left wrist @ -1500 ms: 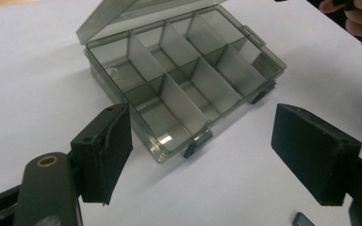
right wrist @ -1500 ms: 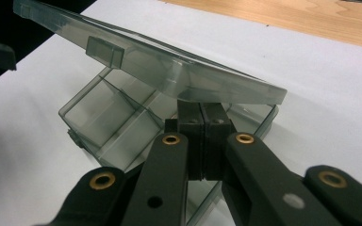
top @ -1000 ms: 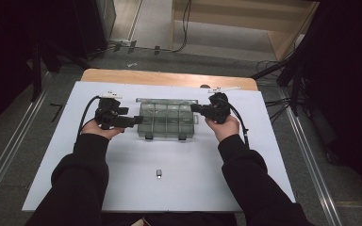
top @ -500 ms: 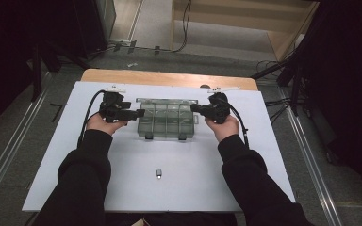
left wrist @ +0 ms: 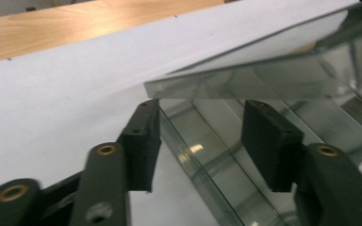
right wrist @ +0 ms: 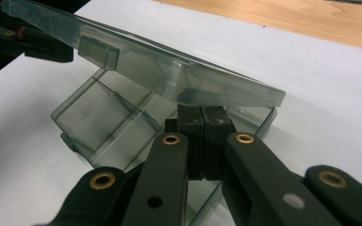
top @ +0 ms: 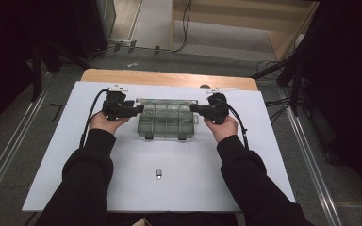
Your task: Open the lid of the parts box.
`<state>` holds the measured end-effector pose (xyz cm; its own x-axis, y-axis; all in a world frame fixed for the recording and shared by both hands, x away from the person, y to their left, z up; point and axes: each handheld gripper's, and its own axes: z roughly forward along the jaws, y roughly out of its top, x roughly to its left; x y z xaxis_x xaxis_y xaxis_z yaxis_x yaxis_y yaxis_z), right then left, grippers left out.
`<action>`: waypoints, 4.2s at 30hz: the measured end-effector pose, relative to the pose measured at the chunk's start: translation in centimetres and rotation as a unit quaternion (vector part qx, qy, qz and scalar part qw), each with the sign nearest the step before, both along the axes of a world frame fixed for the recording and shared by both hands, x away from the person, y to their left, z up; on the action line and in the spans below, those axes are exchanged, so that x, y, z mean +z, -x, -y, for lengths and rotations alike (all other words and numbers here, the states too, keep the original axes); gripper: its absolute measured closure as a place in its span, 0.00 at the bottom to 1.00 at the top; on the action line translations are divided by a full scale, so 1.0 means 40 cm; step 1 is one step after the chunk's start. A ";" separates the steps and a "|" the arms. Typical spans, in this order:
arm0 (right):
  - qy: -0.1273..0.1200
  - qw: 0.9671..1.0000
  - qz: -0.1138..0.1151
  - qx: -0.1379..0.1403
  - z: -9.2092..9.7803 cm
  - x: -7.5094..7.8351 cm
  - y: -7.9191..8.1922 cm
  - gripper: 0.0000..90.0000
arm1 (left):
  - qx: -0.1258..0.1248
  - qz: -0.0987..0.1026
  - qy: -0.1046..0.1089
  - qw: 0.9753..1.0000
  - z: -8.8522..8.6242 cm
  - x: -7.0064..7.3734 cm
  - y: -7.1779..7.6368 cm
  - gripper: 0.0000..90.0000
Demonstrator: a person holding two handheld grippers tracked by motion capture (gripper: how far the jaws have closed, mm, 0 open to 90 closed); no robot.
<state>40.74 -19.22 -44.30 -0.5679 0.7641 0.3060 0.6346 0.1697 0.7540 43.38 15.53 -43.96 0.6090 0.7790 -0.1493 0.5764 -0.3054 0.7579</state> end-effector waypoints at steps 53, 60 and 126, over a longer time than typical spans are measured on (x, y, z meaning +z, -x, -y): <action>0.018 0.998 0.033 -0.040 0.000 -0.061 -0.037 0.60 | -0.004 -0.005 0.022 1.000 0.001 0.003 -0.014 0.76; 0.024 0.998 0.037 -0.045 0.003 -0.050 -0.044 0.67 | -0.006 -0.007 0.022 1.000 0.004 0.013 -0.021 0.76; 0.029 0.990 0.074 -0.114 -0.050 -0.083 -0.138 0.61 | 0.040 0.053 0.034 0.997 0.040 -0.044 -0.112 0.73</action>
<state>46.26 -17.22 -47.63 -0.4137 0.8917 0.1838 0.5440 0.0802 0.8352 47.87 13.91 -45.73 0.5612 0.8154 -0.1419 0.5121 -0.2073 0.8335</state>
